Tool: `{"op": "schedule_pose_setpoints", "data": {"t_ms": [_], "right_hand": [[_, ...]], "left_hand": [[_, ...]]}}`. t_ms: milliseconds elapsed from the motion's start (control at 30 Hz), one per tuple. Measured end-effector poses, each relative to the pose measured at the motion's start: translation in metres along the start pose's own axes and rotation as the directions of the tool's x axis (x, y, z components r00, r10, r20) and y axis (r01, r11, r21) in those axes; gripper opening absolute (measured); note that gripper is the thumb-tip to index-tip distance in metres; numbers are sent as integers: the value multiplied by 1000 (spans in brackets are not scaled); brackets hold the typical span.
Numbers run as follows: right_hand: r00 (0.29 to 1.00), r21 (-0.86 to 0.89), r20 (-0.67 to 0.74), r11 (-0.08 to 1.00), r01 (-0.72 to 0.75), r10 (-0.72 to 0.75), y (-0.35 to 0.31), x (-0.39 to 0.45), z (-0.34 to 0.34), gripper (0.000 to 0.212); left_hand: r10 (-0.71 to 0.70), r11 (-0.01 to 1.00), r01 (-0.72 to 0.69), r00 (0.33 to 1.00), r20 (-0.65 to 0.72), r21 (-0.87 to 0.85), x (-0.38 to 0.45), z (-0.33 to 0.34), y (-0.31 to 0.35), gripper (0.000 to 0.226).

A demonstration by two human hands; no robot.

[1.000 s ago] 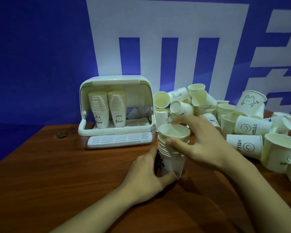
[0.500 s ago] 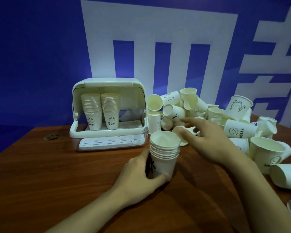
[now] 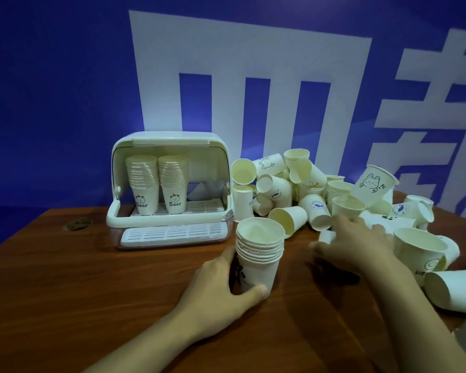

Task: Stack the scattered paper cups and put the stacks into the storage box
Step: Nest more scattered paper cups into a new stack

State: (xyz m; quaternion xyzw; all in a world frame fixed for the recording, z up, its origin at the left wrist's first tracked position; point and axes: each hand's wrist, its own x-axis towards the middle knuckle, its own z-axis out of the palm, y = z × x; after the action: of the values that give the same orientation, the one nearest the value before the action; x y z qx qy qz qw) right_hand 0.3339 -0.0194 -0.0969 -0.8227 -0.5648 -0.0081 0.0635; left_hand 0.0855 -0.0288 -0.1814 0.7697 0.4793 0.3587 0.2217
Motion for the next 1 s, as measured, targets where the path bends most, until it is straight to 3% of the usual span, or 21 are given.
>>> {"op": "schedule_pose_setpoints", "data": {"t_ms": [100, 167, 267, 367, 400, 467, 500, 600, 700, 767, 867, 933, 1000], "right_hand": [[995, 27, 87, 998, -48, 45, -1, 0, 1, 74], [994, 8, 62, 996, 93, -93, -9, -3, 2, 69], [928, 59, 42, 928, 367, -369, -25, -11, 3, 57], [884, 227, 34, 865, 448, -466, -31, -17, -1, 37], [877, 218, 85, 868, 446, -472, -29, -20, -3, 40], [882, 197, 137, 884, 423, -452, -23, -18, -3, 81], [900, 206, 120, 898, 390, -419, -22, -18, -3, 89], [947, 74, 90, 950, 304, -310, -21, -22, -9, 68], [976, -34, 206, 996, 83, -75, -6, -20, -11, 130], [953, -33, 302, 999, 7, 3, -1, -21, -17, 150], [929, 17, 363, 997, 69, -70, -3, -25, -19, 143], [942, 109, 256, 975, 196, -218, -7, -25, -20, 121], [928, 327, -90, 870, 370, -361, -11, -21, -23, 92]], "left_hand": [[3, 1000, -3, 1000, 5, -3, -1, 0, 1, 68], [0, 1000, 0, 1000, 4, -3, -1, -1, 2, 67], [2, 1000, -2, 1000, -6, 9, -1, -1, 2, 68], [-8, 1000, 8, 1000, -29, -7, -1, -1, 1, 64], [-23, 999, 22, 999, -42, -33, -1, -1, 0, 62], [-45, 997, 41, 997, -55, -62, 0, -1, -1, 61], [-43, 997, 40, 998, -53, -59, 0, -1, -1, 61], [-24, 999, 23, 999, -23, -27, -1, -1, 0, 62], [0, 1000, 0, 1000, 0, 21, -1, 0, 1, 66], [3, 1000, -3, 1000, 0, 22, 0, -1, 0, 68], [5, 1000, -5, 1000, 2, 22, -1, 0, -1, 68], [10, 1000, -10, 1000, -2, 21, -1, 1, -1, 67], [16, 1000, -16, 1000, -8, 11, -1, 1, 1, 65]]}}
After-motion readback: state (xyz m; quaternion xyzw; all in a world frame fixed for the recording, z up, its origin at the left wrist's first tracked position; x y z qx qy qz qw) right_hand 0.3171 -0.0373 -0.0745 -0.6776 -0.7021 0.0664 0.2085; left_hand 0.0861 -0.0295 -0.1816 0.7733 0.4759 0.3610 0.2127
